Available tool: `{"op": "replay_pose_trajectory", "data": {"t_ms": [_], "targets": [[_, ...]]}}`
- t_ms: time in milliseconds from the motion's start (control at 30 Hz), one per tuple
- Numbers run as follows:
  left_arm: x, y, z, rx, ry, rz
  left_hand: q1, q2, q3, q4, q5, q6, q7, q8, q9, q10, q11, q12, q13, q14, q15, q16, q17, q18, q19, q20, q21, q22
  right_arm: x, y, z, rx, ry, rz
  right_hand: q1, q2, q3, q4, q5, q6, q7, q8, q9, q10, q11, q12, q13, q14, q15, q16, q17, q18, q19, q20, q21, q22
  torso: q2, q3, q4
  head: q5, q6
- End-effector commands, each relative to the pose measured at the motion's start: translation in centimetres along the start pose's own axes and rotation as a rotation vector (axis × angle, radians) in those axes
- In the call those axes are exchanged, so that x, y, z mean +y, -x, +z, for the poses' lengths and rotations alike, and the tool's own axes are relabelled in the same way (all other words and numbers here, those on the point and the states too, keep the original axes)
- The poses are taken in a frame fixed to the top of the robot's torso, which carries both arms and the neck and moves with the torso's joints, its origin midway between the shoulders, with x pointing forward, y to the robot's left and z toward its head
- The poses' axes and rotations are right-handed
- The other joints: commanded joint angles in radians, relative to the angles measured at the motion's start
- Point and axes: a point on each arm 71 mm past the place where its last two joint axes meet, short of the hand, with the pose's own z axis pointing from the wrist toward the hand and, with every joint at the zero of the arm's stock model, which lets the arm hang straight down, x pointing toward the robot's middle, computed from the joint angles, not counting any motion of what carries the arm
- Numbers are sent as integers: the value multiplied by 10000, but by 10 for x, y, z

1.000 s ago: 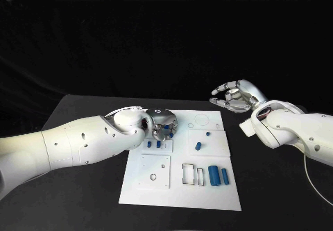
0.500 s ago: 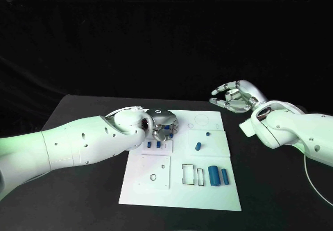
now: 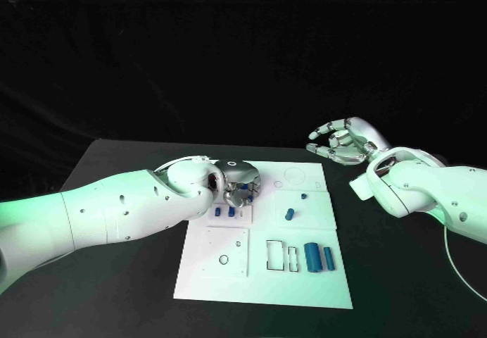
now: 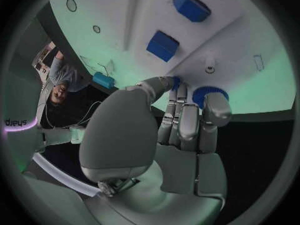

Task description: Assemble the parts on the task board

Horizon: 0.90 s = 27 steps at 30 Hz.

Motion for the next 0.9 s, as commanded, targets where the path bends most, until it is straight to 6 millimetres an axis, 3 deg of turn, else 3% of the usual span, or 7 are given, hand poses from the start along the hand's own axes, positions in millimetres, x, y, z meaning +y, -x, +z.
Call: {"op": "replay_pose_trajectory", "data": {"t_ms": [33, 167, 300, 900], "targets": [[0, -7, 0, 509, 47, -51, 101, 222, 82, -106, -60, 178, 1, 47, 14, 231, -44, 135, 104, -61, -35, -26, -263, -234, 124, 5, 138, 178, 1, -1, 0, 95, 111, -36, -71, 28, 38, 25, 43, 2, -30, 68, -16, -20, 23, 9, 9, 635, -87, -44, 778, 59, -82, 2, -23, 710, 2, 4, -1, -1, -8], [0, -7, 0, 451, 60, -39, 210, 383, 127, -224, -109, 332, -36, 51, 18, 422, -102, 216, 158, -59, -83, -57, -424, -260, 212, -26, 236, 317, 1, -1, 0, 88, 115, -38, -71, 29, 38, 26, 43, 4, -30, 70, -16, -22, 23, 7, 6, 637, -87, -41, 787, 61, -87, 1, -33, 704, 2, 2, -3, -13, -3], [0, -6, 1, 314, 49, -33, 279, 460, 189, -336, -166, 462, -87, 52, 23, 547, -152, 220, 177, 86, -128, 44, -108, -262, 231, -68, 267, 348, 1, -1, 0, 83, 118, -40, -72, 30, 38, 27, 43, 5, -30, 72, -16, -19, 23, 9, 8, 636, -87, -43, 780, 57, -77, 1, -17, 716, 1, 0, 8, -15, -7], [-3, 7, -12, -655, -304, -514, 283, 437, 280, -457, -194, 443, -66, -57, -16, 684, -154, 115, 156, 119, -143, 66, -83, -267, 237, -99, 294, 374, 1, -2, 1, 69, 148, -47, -82, 42, 39, 37, 44, 12, -31, 78, -17, -8, 22, 20, 19, 635, -88, -46, 776, 61, -84, 1, -33, 706, -16, -1, 11, 67, 92]]}}
